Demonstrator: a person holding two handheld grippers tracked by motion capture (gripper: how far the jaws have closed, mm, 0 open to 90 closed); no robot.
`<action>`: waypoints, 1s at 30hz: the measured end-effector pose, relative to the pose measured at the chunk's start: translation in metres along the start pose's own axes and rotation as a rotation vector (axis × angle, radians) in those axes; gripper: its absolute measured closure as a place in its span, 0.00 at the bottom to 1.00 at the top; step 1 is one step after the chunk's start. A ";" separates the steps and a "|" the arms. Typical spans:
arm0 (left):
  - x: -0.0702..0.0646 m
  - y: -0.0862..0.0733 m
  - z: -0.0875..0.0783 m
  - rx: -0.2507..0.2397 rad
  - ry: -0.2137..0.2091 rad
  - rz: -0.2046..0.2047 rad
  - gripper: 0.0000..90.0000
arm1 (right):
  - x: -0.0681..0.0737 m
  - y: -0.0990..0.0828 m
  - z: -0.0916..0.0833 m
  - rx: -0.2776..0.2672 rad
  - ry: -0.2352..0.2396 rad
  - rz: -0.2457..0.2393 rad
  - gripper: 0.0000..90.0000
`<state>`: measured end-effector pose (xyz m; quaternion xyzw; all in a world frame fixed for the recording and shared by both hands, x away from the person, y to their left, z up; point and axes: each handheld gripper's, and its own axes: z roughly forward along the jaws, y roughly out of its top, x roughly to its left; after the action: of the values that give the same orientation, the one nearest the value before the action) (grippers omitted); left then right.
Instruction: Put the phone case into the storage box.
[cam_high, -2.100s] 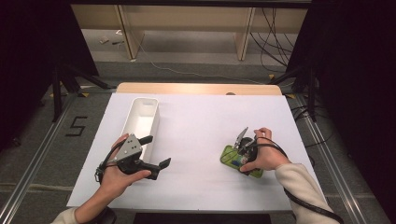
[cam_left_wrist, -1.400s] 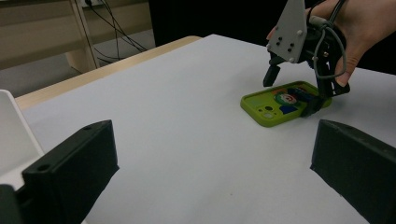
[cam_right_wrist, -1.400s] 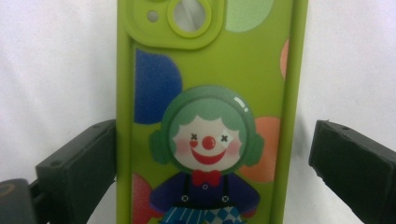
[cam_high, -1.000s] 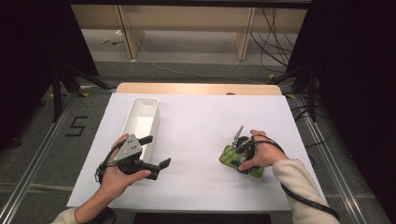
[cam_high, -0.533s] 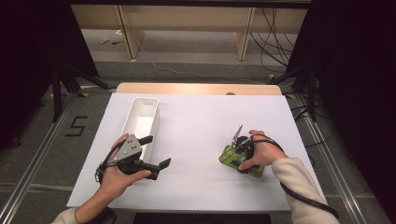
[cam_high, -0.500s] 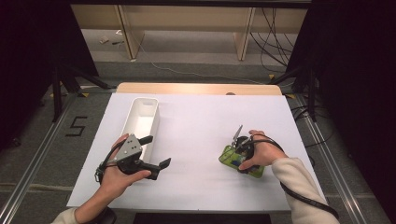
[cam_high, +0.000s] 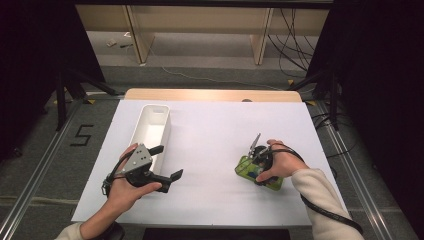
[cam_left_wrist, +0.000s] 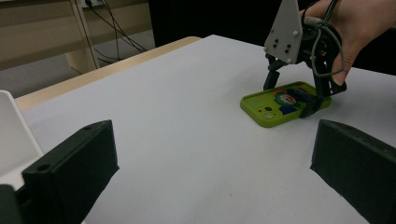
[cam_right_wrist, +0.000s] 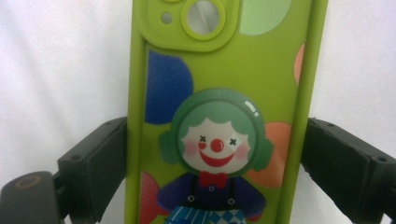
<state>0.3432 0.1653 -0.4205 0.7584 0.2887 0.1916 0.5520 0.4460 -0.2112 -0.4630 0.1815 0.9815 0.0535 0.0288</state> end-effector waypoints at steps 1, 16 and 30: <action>0.000 0.000 0.000 -0.001 0.000 -0.001 0.00 | 0.000 0.000 0.000 -0.002 -0.002 0.001 0.13; 0.000 0.000 0.000 -0.001 -0.001 0.000 0.00 | 0.000 -0.001 -0.001 -0.008 0.007 -0.003 0.16; 0.000 0.000 0.000 -0.004 -0.001 0.000 0.00 | 0.000 -0.001 -0.001 -0.009 0.009 0.003 0.18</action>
<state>0.3430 0.1651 -0.4205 0.7575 0.2882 0.1915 0.5536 0.4454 -0.2121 -0.4618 0.1824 0.9812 0.0585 0.0253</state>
